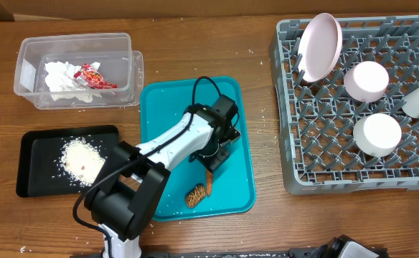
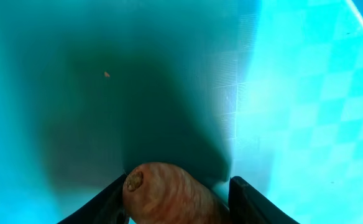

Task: Sort waste into correct bins and load items into the dishwasher
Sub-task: 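Lower the left gripper and grasp the orange carrot, then carry the carrot left and drop it on the black rice tray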

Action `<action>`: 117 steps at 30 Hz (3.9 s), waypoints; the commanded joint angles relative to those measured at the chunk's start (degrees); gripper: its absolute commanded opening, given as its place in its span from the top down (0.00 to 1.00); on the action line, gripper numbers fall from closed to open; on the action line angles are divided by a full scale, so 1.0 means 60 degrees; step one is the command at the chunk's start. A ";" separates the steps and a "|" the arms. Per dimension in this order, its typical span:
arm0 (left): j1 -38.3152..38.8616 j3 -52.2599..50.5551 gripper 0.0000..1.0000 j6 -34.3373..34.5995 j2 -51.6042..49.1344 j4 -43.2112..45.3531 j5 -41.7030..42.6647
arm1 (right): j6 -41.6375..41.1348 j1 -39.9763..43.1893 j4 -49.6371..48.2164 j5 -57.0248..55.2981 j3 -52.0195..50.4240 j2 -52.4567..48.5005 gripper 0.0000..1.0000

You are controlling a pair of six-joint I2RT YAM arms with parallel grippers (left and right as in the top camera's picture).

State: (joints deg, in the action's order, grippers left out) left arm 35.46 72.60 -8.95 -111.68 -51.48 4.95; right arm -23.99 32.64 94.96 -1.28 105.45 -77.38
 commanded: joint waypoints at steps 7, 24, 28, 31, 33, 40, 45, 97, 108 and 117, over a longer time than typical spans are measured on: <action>0.0153 -0.0036 0.45 0.2120 -0.0135 -0.0397 0.0936 | -0.0076 0.0047 -0.0055 0.0047 0.0168 0.0033 0.00; 0.0273 -0.0419 0.22 0.3901 -0.0138 -0.0754 0.0543 | -0.0076 0.0044 -0.0055 0.0047 0.0168 0.0033 0.00; 0.0255 -0.0987 0.31 0.4528 -0.0193 0.0066 0.0051 | -0.0076 0.0044 -0.0055 0.0047 0.0168 0.0033 0.00; 0.0255 -0.1122 0.34 0.4546 -0.0193 0.0328 -0.0444 | -0.0076 0.0047 -0.0055 0.0047 0.0168 0.0033 0.00; 0.0255 -0.1122 0.34 0.4564 -0.0193 0.0335 -0.0692 | -0.0076 0.0044 -0.0055 0.0047 0.0168 0.0033 0.00; 0.0255 -0.1115 0.50 0.4867 -0.0193 -0.0495 -0.0568 | -0.0076 0.0044 -0.0055 0.0047 0.0168 0.0033 0.00; 0.0255 -0.1118 0.58 0.5144 -0.0193 -0.0801 -0.0401 | -0.0076 0.0044 -0.0055 0.0047 0.0168 0.0033 0.00; -0.5337 0.4728 0.85 0.5337 -0.0175 -0.3985 -0.0648 | -0.0076 0.0044 -0.0055 0.0047 0.0168 0.0036 0.00; -0.7734 0.4543 0.77 0.5635 -0.0178 -0.3781 -0.0685 | -0.0076 0.0044 -0.0055 0.0047 0.0168 0.0033 0.00; -0.9198 0.3410 0.75 0.6105 -0.0178 -0.3089 -0.0678 | -0.0076 0.0044 -0.0055 0.0047 0.0168 0.0033 0.00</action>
State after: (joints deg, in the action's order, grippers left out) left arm -17.82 95.59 25.47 -112.53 -70.87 1.41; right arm -24.01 32.64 94.96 -1.28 105.45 -77.38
